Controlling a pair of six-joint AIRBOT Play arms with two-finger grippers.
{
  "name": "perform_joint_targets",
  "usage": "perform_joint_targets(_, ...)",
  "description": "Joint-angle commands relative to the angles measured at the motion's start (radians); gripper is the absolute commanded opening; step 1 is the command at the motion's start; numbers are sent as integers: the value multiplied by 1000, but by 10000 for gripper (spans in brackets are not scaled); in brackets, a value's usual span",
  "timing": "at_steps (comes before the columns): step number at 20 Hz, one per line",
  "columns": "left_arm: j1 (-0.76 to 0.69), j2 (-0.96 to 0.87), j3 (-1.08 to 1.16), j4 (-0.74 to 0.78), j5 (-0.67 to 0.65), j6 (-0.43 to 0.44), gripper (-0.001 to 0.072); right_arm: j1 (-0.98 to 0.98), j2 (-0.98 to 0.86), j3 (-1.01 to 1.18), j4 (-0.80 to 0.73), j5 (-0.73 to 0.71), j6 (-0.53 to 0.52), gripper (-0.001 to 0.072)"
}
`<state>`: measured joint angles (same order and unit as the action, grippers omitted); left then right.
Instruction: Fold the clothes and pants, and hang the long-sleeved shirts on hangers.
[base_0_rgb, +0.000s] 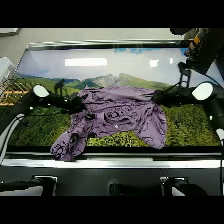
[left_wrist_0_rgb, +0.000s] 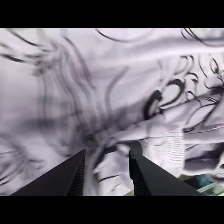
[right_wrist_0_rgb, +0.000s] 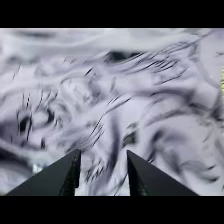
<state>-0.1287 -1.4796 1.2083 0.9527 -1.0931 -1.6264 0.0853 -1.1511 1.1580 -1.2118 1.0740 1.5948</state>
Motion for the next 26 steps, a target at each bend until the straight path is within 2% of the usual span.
perform_joint_targets(1,69,62,13,137,-98,7,331,206,11,-10,-238,24,136,359)
perform_joint_targets(3,76,104,13,246,-130,-26,331,317,-48,-23,-365,8,275,360)
perform_joint_targets(8,80,163,13,385,-167,-62,331,455,-229,-24,-372,-18,319,360)
perform_joint_targets(14,80,166,13,411,-186,-61,335,482,-330,-24,-471,-19,418,358)
perform_joint_targets(15,80,167,13,412,-186,-61,435,482,-335,-24,-499,-18,430,345)
perform_joint_targets(16,80,166,13,415,-186,-61,566,482,-335,-24,-522,-18,448,327)
perform_joint_targets(17,80,166,13,423,-186,-61,580,482,-335,-24,-541,-18,462,281)
perform_joint_targets(19,80,166,13,433,-186,-61,580,482,-336,-24,-551,-23,467,268)
perform_joint_targets(20,80,166,13,433,-186,-61,580,482,-336,-24,-550,-26,468,278)
perform_joint_targets(23,80,166,13,436,-186,-61,580,482,-335,-24,-518,29,467,457)
perform_joint_targets(26,80,166,13,446,-186,-60,580,482,-335,-24,-472,52,462,469)
